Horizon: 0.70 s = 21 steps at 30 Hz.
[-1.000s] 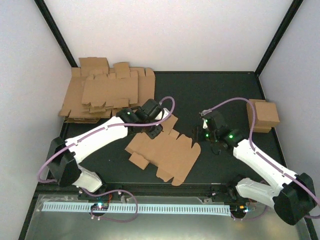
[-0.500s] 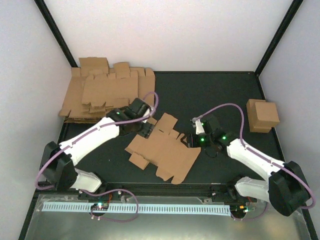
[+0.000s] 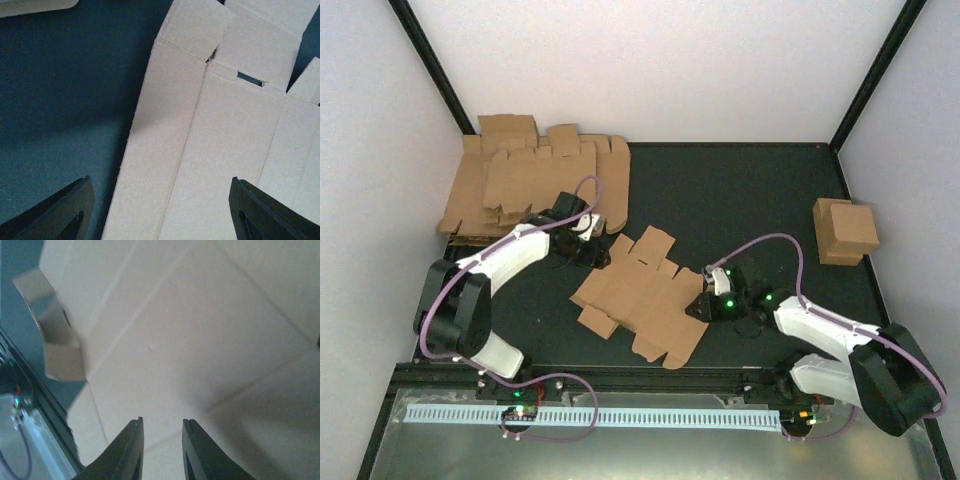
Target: Fold the paper box
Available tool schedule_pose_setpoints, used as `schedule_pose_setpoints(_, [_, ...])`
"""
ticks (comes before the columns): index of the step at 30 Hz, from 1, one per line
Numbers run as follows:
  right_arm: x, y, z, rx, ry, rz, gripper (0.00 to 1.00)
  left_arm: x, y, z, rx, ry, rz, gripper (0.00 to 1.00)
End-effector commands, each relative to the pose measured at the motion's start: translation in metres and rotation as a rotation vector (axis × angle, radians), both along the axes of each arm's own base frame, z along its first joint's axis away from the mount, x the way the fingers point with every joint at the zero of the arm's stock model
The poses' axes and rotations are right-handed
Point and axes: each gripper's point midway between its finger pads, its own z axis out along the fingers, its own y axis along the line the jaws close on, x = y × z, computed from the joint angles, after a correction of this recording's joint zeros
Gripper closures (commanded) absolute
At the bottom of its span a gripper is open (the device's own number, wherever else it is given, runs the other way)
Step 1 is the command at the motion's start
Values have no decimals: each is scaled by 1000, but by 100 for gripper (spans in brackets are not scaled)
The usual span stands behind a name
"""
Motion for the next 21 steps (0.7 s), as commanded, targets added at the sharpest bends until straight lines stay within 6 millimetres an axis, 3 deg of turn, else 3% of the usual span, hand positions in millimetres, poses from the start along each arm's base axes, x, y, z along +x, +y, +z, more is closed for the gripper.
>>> schedule_pose_setpoints(1, [-12,3,-4,69,30,2,81,14,-8,-1,-78,10,5,24])
schedule_pose_setpoints(7, [-17,-7,-29,0,69,-21,95,20,-3,-12,-76,30,19,24])
schedule_pose_setpoints(13, [-19,-14,-48,-61,100,-28,98,17,-6,-22,-92,66,7,27])
schedule_pose_setpoints(18, [-19,-16,-51,-71,100,-35,98,15,-6,-32,-88,87,9,29])
schedule_pose_setpoints(21, [-19,-16,-50,-72,98,-36,98,13,-9,-33,-109,100,-3,35])
